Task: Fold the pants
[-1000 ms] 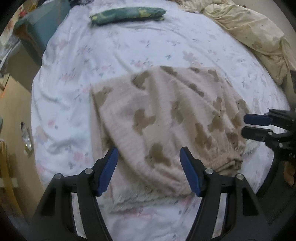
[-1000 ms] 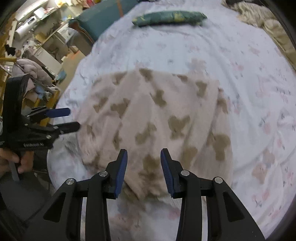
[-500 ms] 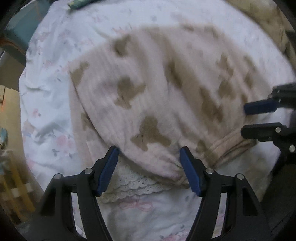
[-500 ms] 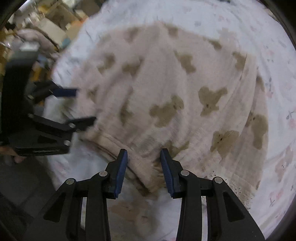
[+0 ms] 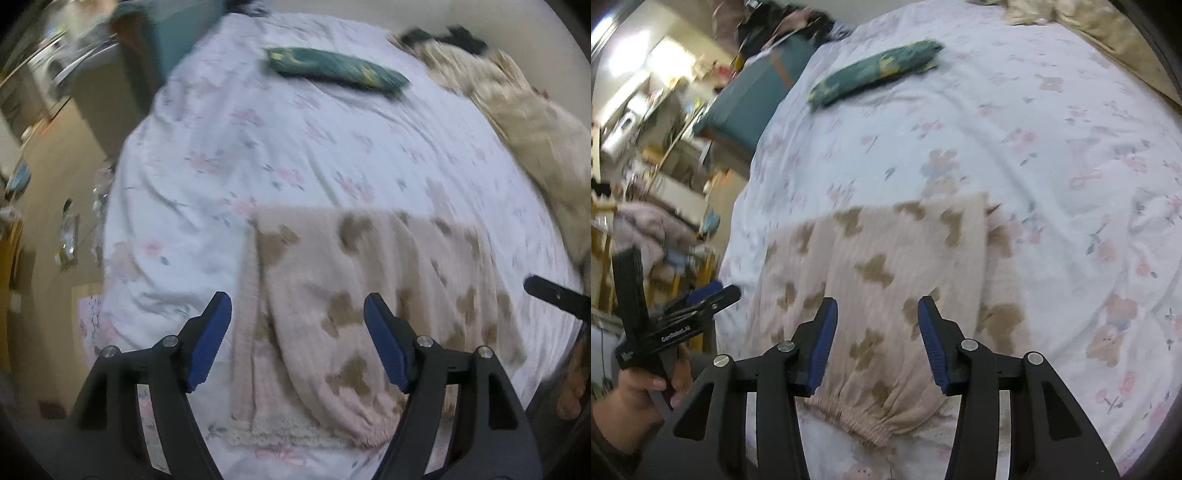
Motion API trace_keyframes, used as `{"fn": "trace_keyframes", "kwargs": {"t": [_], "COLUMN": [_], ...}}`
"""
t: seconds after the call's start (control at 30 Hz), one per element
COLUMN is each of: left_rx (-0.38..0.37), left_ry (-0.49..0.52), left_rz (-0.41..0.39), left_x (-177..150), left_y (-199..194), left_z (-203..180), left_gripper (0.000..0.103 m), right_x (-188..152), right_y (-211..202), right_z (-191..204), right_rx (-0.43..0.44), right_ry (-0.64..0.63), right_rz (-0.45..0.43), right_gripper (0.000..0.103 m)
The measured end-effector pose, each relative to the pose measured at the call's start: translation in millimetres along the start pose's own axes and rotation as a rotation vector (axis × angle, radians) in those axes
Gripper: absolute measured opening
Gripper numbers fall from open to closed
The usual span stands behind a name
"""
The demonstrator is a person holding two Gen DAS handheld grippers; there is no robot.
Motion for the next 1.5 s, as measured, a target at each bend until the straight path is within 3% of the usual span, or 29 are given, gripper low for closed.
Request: {"fn": "trace_keyframes", "kwargs": {"t": [0.23,0.33,0.4,0.53,0.63,0.73,0.77,0.8,0.83,0.9,1.03,1.17,1.2,1.27,1.37,1.43,1.5], "left_rx": [0.057,0.028,-0.001,0.018,0.006,-0.018,-0.039,-0.046,-0.041,-0.064,-0.025,0.025,0.043,0.080,0.149,0.123,-0.001], "left_ry": [-0.054,-0.150,-0.155,-0.134,-0.136,-0.113,-0.097,-0.081,-0.045,0.017,-0.011,0.020,0.017,0.010,-0.022,-0.014,0.070], "left_rz": [0.020,0.082,0.099,0.089,0.141,0.177,0.195,0.200,0.207,0.187,0.165,0.153,0.155,0.167,0.076,0.032,0.056], "left_x": [26.3,33.7,39.2,50.8,50.6,45.0,41.9,41.2,40.9,46.3,56.1,52.8,51.9,52.7,56.7,53.9,37.1], "left_y": [18.2,35.3,45.8,65.9,93.3,110.1,116.3,118.1,118.9,111.4,107.6,112.7,113.2,112.7,87.5,71.2,59.6], "left_z": [18.2,28.0,25.5,25.3,26.2,20.8,15.4,12.2,7.9,-0.7,12.0,8.6,8.4,12.5,23.4,14.1,-19.4], "left_gripper": [0.071,0.071,0.071,0.069,0.068,0.053,0.032,0.020,0.001,0.001,0.001,0.007,0.010,0.046,0.051,0.051,0.051], "right_x": [38.2,52.7,59.8,69.9,67.8,58.9,55.0,51.7,48.7,51.9,78.1,70.1,68.0,64.4,56.7,45.7,29.9], "right_y": [-5.3,-3.3,1.7,23.1,44.3,66.7,74.2,80.6,85.4,83.7,63.4,78.9,79.9,74.9,55.5,44.3,47.1], "right_z": [-32.5,-48.7,-59.9,-80.1,-83.0,-82.1,-80.9,-78.7,-75.8,-69.6,-80.9,-91.3,-91.1,-87.8,-85.0,-67.5,-40.2], "right_rx": [-0.012,0.003,0.019,-0.015,-0.022,-0.057,-0.070,-0.065,-0.073,-0.099,-0.164,-0.159,-0.163,-0.163,-0.217,-0.207,-0.124], "right_ry": [0.095,0.144,0.188,0.206,0.188,0.151,0.132,0.114,0.087,0.020,0.017,0.052,0.057,0.064,0.061,0.023,-0.031], "right_rz": [-0.041,-0.057,-0.055,-0.018,0.037,0.108,0.133,0.156,0.179,0.164,0.040,0.099,0.115,0.132,0.115,0.117,0.155], "right_gripper": [0.049,0.049,0.049,0.049,0.048,0.047,0.039,0.016,0.006,0.002,0.002,0.006,0.010,0.012,0.014,0.015,0.015]}}
Point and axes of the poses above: each gripper's, at about its wrist camera, not at the fingertips, and y roughly the way its jaws point, z to its left, x to its top, the point moved 8 cm from there along y, roughly the way its jaws point, and after that the axes turned 3 degrees about x, right-handed, at the moved point
